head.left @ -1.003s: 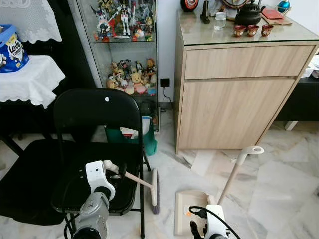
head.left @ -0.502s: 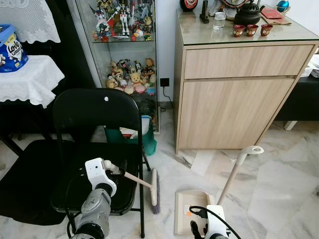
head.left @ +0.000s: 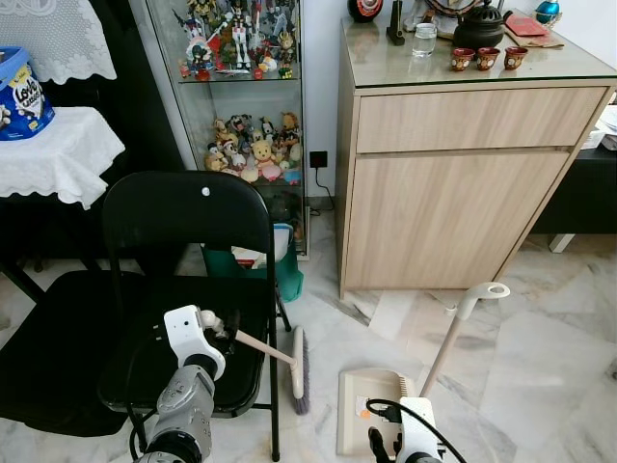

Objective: Sweep floor

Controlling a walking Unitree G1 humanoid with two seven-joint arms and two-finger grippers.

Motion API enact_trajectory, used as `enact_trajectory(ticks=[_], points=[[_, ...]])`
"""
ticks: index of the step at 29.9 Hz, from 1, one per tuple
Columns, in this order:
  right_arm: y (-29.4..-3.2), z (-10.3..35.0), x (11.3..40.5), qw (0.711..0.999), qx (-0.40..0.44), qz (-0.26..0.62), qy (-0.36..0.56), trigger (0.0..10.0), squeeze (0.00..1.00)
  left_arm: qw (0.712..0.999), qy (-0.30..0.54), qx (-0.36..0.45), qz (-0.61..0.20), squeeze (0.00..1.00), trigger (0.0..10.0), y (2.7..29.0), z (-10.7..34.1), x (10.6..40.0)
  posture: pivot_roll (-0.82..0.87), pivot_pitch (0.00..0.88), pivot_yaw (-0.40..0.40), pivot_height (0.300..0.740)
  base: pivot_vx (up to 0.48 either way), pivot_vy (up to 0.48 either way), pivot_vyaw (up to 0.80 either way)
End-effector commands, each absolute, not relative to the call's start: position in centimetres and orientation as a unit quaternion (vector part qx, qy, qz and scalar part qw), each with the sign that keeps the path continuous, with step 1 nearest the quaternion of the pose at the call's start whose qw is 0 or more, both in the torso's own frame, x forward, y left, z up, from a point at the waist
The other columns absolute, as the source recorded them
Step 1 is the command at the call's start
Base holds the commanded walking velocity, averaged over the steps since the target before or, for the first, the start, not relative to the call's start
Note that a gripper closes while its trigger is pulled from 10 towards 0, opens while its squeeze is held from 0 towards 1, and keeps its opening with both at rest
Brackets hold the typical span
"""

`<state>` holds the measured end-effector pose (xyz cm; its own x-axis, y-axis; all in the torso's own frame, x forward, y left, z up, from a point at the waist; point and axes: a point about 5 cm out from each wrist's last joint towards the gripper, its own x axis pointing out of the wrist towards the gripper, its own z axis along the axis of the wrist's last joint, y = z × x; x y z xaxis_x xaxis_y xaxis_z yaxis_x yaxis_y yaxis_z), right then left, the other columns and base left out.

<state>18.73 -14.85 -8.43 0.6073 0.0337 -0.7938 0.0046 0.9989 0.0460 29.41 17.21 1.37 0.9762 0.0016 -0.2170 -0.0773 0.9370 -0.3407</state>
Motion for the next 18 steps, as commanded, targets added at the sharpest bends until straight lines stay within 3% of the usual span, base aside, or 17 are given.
enact_trajectory(ticks=[1, 18], points=[[-14.68, -8.45, 18.73, 0.895, 0.025, 0.009, 0.445, 10.0, 0.00, 0.979, 0.110, -0.172, 0.018, 0.00, 0.0, 17.18, 1.28, 29.38, -0.13, 0.000, 0.041, 0.740, 0.000, 0.000, 0.00], [-14.68, -8.45, 18.73, 0.895, 0.025, 0.009, 0.445, 10.0, 0.00, 0.979, 0.121, -0.163, 0.003, 0.00, 0.0, 16.85, 1.01, 29.23, -0.13, 0.000, 0.040, 0.740, 0.000, 0.000, 0.00]])
